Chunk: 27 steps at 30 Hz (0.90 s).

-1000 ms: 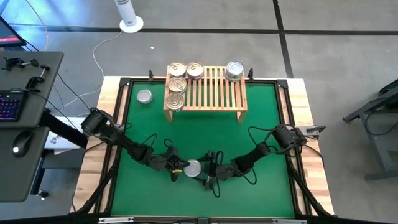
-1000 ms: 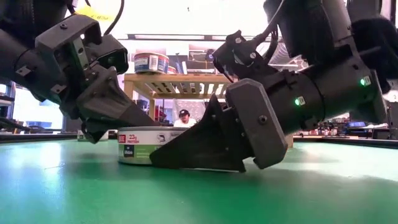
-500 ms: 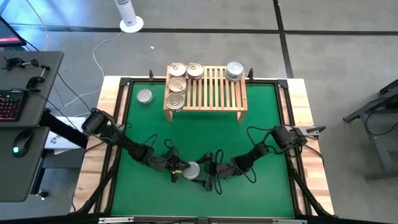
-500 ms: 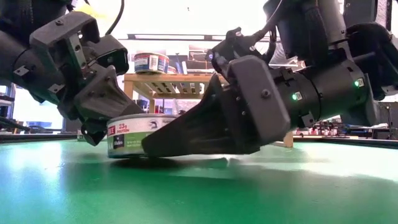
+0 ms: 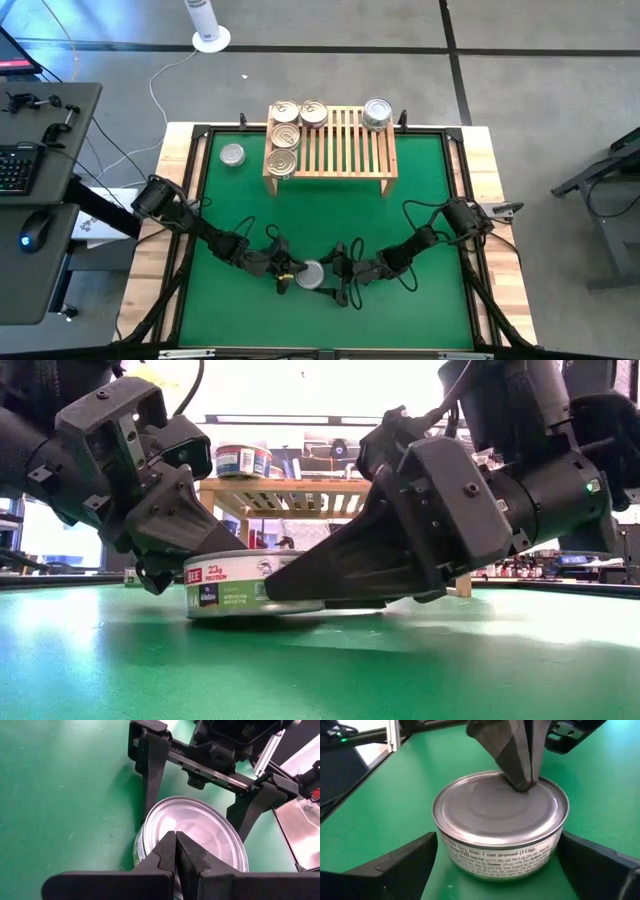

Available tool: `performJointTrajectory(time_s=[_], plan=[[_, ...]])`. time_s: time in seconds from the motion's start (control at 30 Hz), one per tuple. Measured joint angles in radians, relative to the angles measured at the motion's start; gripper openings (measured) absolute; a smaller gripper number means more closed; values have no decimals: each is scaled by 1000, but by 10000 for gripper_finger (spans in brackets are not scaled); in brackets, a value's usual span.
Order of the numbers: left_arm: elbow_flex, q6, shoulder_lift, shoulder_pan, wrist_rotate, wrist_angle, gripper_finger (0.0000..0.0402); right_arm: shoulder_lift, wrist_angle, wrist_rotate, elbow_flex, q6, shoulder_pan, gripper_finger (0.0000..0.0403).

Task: Stack canned seafood by type on shelf
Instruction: Put the center green tuna can on the shelf aligned with the other green tuna can

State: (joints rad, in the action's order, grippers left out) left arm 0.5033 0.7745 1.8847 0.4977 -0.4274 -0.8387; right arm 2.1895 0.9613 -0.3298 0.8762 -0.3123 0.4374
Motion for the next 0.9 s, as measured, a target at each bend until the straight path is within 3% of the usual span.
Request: performJointTrajectory(time_s=[0.13, 0.33, 0.9], plan=[[-1, -1, 0, 0, -1, 0, 0, 0, 32, 13, -15, 4, 0, 399], [-3, -1, 0, 0, -12, -1, 0, 0, 147, -94, -45, 19, 11, 399], [-3, -10, -1, 1, -12, -15, 0, 94, 112, -80, 73, 99, 5, 399]])
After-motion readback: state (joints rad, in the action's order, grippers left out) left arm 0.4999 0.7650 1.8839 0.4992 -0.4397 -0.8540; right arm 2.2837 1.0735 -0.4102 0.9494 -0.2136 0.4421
